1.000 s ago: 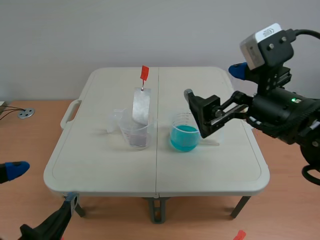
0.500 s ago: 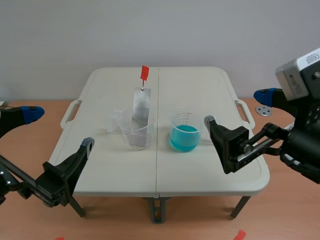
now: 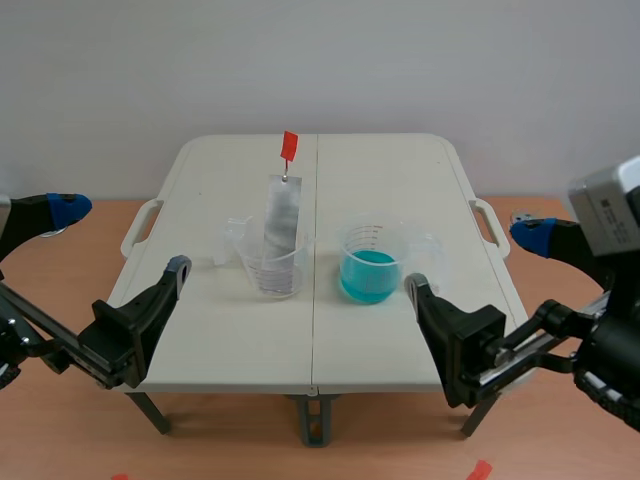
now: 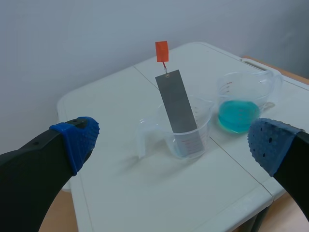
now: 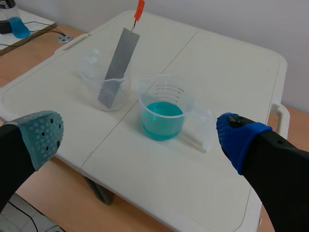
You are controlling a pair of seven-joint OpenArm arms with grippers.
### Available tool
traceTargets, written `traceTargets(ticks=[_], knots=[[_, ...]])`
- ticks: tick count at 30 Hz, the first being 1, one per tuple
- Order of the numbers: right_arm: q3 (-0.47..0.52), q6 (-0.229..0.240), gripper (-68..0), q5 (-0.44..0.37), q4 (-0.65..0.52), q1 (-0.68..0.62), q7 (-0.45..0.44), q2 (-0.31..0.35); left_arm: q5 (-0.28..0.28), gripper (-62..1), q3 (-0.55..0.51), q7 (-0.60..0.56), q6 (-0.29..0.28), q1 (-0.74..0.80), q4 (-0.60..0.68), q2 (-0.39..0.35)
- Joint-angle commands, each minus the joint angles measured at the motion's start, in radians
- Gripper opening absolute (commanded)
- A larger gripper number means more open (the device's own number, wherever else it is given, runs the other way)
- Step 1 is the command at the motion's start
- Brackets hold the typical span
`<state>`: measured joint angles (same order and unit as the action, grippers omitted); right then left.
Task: Hold the metal plate by the orange handle, dip it into the blue solution, take it out and point at it, then put the plate back in the beaker on the left.
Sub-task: 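Return to the home posture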
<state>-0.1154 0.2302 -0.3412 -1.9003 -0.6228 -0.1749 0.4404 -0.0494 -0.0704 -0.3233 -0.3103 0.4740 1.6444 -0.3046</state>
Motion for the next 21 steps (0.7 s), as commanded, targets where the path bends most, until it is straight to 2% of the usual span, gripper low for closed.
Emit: traceTargets(ticks=[1, 10, 21], knots=[[0.002, -0.003, -1.2, -0.007, -0.019, 0.002, -0.014, 0.003, -0.009, 1.4, 0.003, -0.015, 0.002, 0.008, 0.004, 0.003], [0.002, -0.002, -1.2, -0.007, -0.019, 0.005, -0.016, 0.003, -0.009, 1.4, 0.003, -0.006, 0.002, 0.008, 0.0, 0.003], [0.002, -0.002, -1.2, -0.003, -0.019, 0.005, -0.014, 0.002, -0.009, 1.4, 0.003, 0.181, 0.002, 0.008, 0.0, 0.003]])
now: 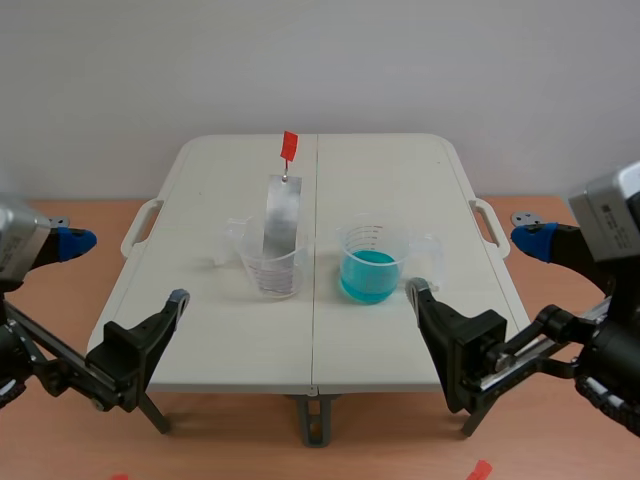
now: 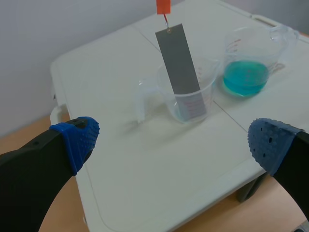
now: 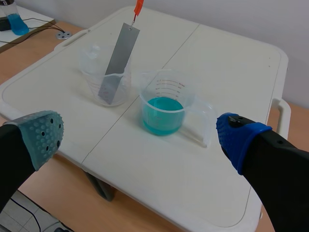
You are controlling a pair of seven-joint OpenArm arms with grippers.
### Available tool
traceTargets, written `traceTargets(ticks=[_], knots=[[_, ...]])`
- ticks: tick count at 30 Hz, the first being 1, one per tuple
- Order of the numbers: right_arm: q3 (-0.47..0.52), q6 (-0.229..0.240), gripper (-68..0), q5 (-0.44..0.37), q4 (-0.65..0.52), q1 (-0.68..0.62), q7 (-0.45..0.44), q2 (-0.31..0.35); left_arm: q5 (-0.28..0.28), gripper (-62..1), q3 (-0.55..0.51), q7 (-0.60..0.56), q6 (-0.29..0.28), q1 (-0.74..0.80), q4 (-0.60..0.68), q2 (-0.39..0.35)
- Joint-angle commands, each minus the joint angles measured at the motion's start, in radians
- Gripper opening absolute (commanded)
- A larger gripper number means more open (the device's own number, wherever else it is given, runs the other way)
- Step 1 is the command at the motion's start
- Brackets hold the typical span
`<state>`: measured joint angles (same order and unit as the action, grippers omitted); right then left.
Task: Hold the metal plate by the orange handle, dip it into the blue solution, take it out and point at it, then put the plate back in the beaker on the left.
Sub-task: 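Return to the home posture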
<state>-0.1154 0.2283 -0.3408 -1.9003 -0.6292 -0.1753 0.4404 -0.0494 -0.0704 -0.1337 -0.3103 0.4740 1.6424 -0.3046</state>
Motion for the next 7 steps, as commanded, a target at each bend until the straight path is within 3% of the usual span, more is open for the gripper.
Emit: traceTargets(ticks=[1, 7], knots=[[0.002, 0.0, -1.2, -0.004, -0.019, 0.012, -0.014, 0.003, -0.009, 1.4, 0.003, 0.008, 0.002, 0.008, 0.002, 0.003], [0.002, 0.0, -1.2, -0.003, -0.018, 0.012, -0.007, 0.003, -0.009, 1.4, 0.003, 0.058, 0.002, 0.008, 0.002, 0.003]])
